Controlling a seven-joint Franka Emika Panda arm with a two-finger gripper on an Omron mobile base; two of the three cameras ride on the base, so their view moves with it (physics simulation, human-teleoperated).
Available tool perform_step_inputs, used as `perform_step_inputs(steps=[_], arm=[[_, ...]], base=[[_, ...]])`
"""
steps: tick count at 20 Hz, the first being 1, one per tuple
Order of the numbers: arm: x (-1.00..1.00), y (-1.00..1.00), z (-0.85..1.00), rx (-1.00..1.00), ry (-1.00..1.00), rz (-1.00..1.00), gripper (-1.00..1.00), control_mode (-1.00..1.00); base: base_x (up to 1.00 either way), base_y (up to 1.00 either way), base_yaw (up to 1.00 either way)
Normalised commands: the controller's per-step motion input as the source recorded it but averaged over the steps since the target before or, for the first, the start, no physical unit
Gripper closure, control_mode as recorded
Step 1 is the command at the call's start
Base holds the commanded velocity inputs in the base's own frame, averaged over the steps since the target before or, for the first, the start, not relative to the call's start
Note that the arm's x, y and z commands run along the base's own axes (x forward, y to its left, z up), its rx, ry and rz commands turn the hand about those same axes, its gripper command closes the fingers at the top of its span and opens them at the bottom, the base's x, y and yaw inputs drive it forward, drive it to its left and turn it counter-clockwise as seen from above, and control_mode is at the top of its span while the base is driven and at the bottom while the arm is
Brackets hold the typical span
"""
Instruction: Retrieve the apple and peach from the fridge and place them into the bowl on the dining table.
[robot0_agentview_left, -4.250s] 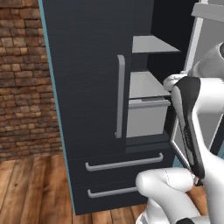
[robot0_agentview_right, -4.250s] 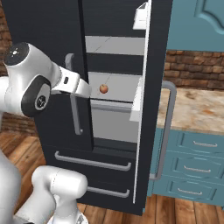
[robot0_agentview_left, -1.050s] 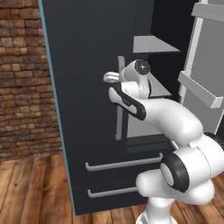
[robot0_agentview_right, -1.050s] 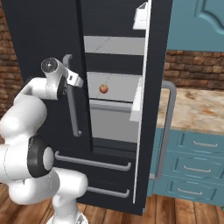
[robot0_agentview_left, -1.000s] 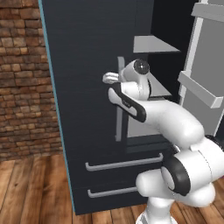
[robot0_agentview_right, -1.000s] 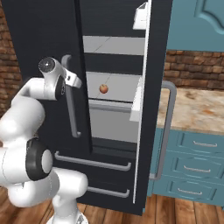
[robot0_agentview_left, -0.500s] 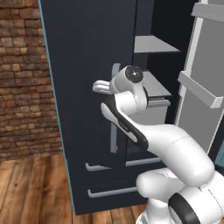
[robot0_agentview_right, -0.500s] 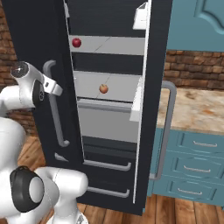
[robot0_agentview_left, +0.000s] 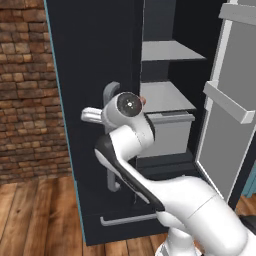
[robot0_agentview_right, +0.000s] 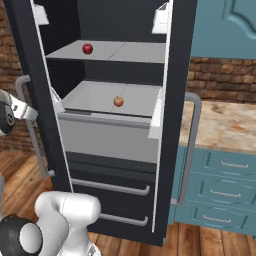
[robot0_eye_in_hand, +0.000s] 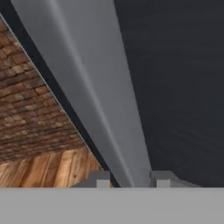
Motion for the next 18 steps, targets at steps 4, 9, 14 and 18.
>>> perform_step_inputs(steps=[4, 9, 14, 18], arm=[[-0.86, 1.0, 0.08, 0.0, 0.0, 0.0, 1.0, -1.0], [-0.66, 0.83, 0.41, -0.04, 0.0, 0.02, -1.0, -1.0], [-0.78, -0.15, 0.65, 0.0, -0.05, 0.05, -1.0, -1.0], [-0.41, -0.95, 0.47, 0.04, -0.02, 0.0, -1.0, -1.0]], base=[[0.0, 0.0, 0.0], [0.0, 0.0, 0.0], [0.0, 0.0, 0.0], [0.0, 0.0, 0.0]])
